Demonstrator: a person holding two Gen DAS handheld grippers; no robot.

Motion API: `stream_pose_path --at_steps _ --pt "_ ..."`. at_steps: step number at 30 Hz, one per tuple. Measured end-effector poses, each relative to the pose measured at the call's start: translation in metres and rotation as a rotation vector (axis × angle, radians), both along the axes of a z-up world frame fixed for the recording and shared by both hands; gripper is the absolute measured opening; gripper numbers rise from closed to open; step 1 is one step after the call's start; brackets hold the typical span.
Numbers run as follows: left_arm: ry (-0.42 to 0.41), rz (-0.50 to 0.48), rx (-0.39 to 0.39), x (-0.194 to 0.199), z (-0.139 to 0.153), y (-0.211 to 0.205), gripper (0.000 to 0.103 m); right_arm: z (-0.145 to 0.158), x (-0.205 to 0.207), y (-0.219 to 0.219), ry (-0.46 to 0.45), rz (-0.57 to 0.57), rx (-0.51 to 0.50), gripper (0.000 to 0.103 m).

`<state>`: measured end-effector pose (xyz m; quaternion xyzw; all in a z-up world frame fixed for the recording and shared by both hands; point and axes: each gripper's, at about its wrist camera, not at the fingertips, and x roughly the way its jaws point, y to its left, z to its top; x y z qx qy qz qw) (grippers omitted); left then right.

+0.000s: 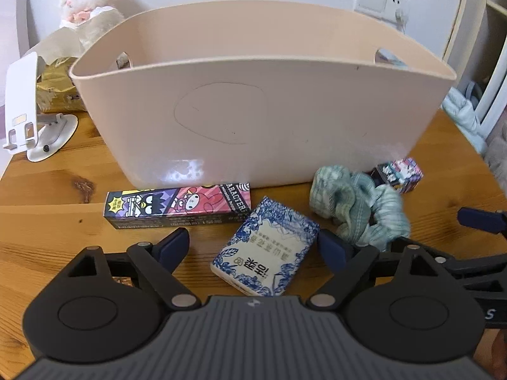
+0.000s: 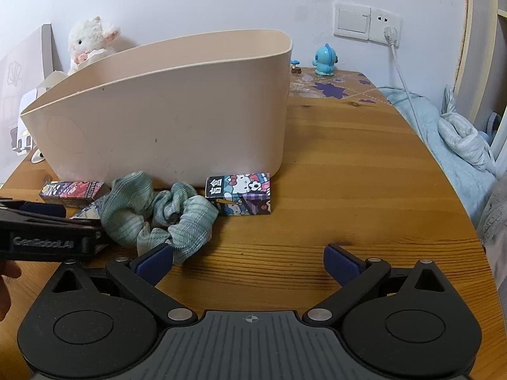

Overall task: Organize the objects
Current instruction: 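Grasp the blue-white patterned box with left tool while right tool grasps the green scrunchie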

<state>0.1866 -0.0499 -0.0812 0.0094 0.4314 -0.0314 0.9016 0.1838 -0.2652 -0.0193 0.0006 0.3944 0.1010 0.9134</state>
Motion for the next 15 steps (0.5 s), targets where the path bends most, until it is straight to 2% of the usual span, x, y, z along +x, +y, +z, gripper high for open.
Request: stream_pose_path --at_steps 3,8,11,14,15 --pt "0.001 -0.028 0.016 -0.002 -0.004 0.004 0.088 -0.001 -0.001 0.001 0.003 0.011 0.004 0.103" --pt "-0.026 -0.035 -0.015 -0.002 -0.004 0.019 0.084 -0.002 0.0 0.005 0.007 0.026 0.003 0.103" --pt "-0.043 -0.034 -0.009 -0.001 -0.002 0.023 0.073 -0.003 0.0 0.008 0.009 0.029 0.001 0.103" --pt "-0.034 -0.059 -0.013 -0.004 0.001 0.024 0.053 -0.004 0.001 0.01 0.009 0.031 0.004 0.103" --pt "-0.026 -0.066 -0.004 -0.005 0.002 0.023 0.05 -0.004 0.001 0.009 0.01 0.035 0.007 0.103"
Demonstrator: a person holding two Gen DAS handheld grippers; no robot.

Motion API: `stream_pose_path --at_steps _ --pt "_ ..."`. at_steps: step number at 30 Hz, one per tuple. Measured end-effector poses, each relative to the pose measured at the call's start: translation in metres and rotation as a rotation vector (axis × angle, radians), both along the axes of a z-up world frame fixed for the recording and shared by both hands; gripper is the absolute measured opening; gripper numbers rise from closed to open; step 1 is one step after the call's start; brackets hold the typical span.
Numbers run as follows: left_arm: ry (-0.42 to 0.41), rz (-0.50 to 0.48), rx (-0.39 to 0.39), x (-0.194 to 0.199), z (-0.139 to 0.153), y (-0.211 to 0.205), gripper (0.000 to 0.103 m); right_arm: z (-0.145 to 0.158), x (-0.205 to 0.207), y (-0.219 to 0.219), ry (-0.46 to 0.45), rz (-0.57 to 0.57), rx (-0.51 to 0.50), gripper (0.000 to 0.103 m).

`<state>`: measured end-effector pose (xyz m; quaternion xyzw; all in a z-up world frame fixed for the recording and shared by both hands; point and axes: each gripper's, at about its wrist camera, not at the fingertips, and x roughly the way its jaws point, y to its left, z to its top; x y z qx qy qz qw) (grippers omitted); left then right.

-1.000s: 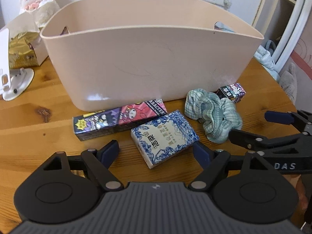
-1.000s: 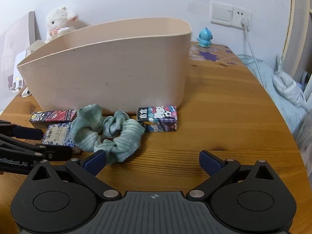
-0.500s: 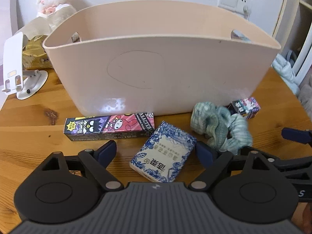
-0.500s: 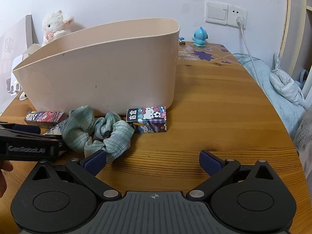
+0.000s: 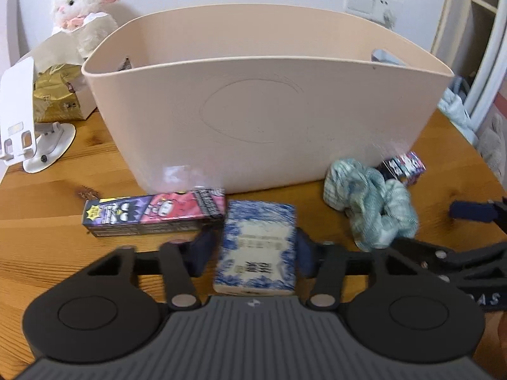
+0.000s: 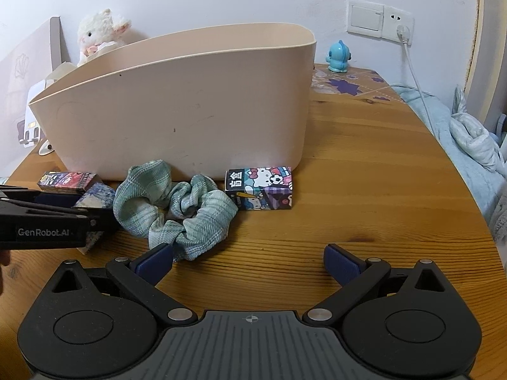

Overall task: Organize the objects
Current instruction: 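Grasp the blue-white patterned box with left tool while right tool grasps the green scrunchie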

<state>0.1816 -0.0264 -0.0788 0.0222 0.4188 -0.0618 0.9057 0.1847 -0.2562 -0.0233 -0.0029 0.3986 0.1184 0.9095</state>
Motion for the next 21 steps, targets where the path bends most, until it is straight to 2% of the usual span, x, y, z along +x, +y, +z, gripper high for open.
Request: stream_pose_path --at_steps 8,11,14,16,17,21 --pt "0.014 -0.022 0.004 -0.013 -0.001 0.0 0.048 0.002 -0.002 0.018 -0.012 0.042 0.003 0.103" --pt "0.01 -0.027 0.003 -0.011 -0.002 0.0 0.048 0.002 -0.001 0.027 -0.023 0.052 -0.004 0.098" --pt "0.0 -0.031 0.003 -0.011 -0.002 -0.001 0.048 0.0 0.001 0.034 -0.033 0.062 -0.022 0.084" --pt "-0.001 -0.033 0.002 -0.011 -0.002 -0.001 0.047 0.0 0.001 0.038 -0.049 0.07 -0.04 0.063" --pt "-0.002 -0.034 0.0 -0.011 -0.003 0.0 0.047 0.0 0.002 0.039 -0.054 0.069 -0.043 0.059" --pt "0.004 -0.038 -0.019 -0.013 -0.002 0.002 0.047 0.001 0.003 0.04 -0.066 0.068 -0.042 0.027"
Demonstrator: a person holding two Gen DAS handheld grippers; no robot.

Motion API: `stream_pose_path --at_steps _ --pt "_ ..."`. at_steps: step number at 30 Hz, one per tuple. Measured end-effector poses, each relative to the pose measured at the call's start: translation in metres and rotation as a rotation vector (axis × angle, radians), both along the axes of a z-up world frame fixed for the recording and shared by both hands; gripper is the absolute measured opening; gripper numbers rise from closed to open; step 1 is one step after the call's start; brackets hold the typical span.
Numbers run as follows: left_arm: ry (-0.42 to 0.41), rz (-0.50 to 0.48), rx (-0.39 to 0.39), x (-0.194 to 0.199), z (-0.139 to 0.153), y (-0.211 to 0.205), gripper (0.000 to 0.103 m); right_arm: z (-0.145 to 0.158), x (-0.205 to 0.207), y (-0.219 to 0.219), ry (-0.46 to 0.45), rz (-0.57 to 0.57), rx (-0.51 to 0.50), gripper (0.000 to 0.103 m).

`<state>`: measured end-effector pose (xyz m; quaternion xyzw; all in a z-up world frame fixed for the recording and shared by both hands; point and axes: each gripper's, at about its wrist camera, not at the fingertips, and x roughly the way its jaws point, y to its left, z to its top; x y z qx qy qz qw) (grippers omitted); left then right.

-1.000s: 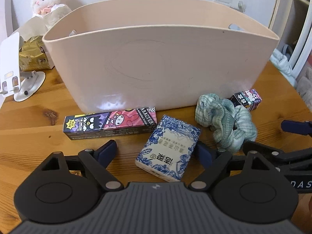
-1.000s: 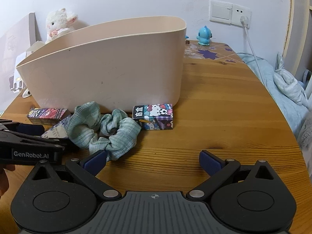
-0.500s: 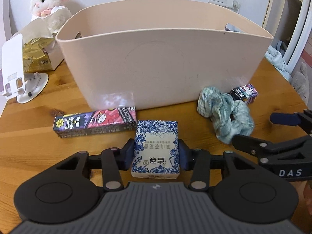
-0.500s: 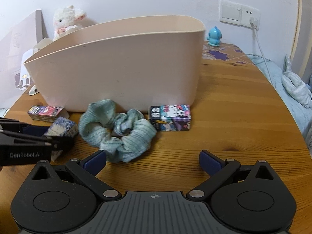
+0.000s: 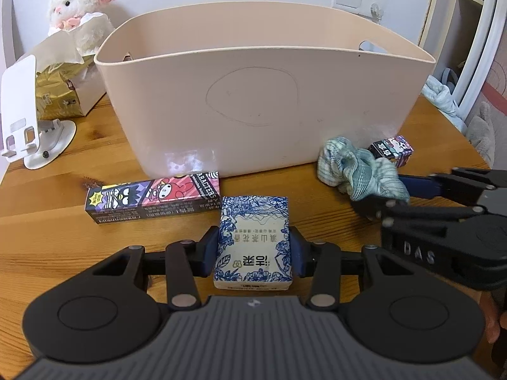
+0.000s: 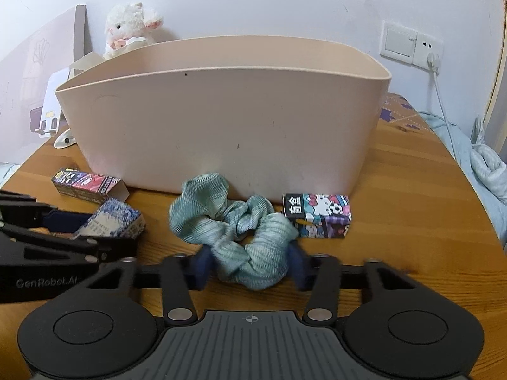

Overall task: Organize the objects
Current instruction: 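Grasp the blue-white patterned box with left tool while right tool grasps the green scrunchie, then carry patterned box and scrunchie into the basket and open both tools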

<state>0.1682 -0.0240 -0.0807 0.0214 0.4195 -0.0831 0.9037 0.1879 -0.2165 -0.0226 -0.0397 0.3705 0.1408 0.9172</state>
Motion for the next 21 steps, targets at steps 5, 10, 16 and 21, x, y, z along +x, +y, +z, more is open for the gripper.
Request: stream_pose_path --at_steps 5,10,16,21 --pt "0.003 0.004 -0.023 -0.006 0.003 0.006 0.047 0.002 -0.007 -0.003 -0.006 0.003 0.008 0.018" --pt "-0.014 -0.005 -0.03 -0.015 0.013 0.011 0.047 0.016 -0.019 -0.006 -0.022 0.014 0.02 0.018" --pt "-0.056 -0.023 -0.032 -0.03 0.034 0.018 0.047 0.045 -0.036 -0.011 -0.075 0.017 0.036 0.018" --pt "-0.109 -0.037 -0.039 -0.039 0.06 0.023 0.047 0.072 -0.043 -0.02 -0.119 0.005 0.06 0.018"
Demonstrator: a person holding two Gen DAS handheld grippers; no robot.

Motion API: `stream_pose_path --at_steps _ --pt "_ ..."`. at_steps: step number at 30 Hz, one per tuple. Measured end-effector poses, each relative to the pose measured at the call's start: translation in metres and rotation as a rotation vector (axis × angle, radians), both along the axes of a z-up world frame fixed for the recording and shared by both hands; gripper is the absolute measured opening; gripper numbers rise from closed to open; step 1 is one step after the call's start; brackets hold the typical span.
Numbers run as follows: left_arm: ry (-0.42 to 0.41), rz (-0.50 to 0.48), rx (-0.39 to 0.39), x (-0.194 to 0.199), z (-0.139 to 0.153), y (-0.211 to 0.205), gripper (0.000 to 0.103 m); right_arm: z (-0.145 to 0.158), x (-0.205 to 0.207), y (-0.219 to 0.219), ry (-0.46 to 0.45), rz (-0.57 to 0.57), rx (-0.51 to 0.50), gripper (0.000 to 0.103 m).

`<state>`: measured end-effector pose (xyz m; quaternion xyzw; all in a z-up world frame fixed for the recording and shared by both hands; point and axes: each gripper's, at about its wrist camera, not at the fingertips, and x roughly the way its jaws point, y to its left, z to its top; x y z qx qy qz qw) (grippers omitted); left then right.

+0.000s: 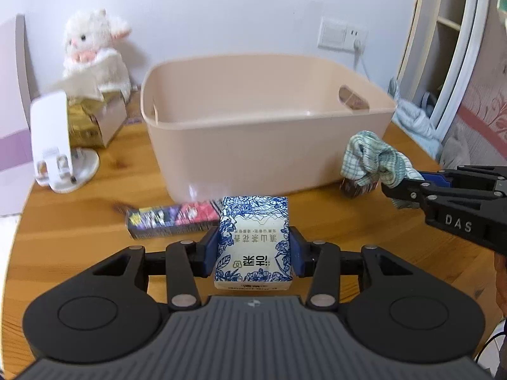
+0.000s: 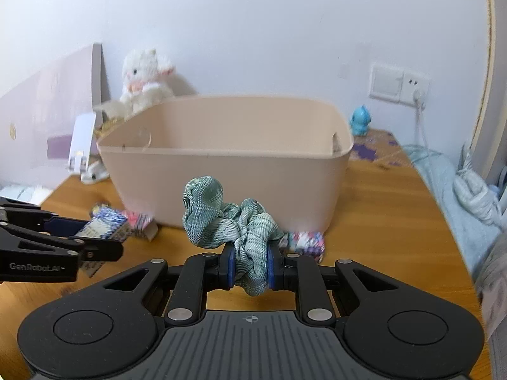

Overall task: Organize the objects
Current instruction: 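Carry patterned box and scrunchie into the basket and open both tools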

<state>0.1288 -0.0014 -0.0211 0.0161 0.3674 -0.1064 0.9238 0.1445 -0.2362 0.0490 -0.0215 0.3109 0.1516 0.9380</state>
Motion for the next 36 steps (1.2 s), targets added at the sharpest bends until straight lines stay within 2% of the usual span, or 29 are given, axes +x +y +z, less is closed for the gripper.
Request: stream_pose_path --at_steps 7,18,22,27,36 --pt "-0.096 0.005 0.001 0.002 0.039 0.007 0.047 0.038 0.007 -0.008 -0.096 -0.02 0.028 0.018" --pt "-0.188 0.044 0.01 0.051 0.077 0.012 0.047 0.073 0.047 -0.017 -0.174 -0.056 0.043 0.018" --pt "-0.181 0.047 0.043 0.077 0.075 0.007 0.047 0.074 0.068 -0.012 -0.172 -0.062 0.021 0.018" --pt "-0.131 0.041 0.074 0.112 0.064 -0.002 0.047 0.067 0.094 0.003 -0.14 -0.051 -0.025 0.018" --pt "-0.014 0.039 0.156 0.155 0.029 -0.02 0.047 0.043 0.132 0.031 -0.02 -0.028 -0.099 0.018"
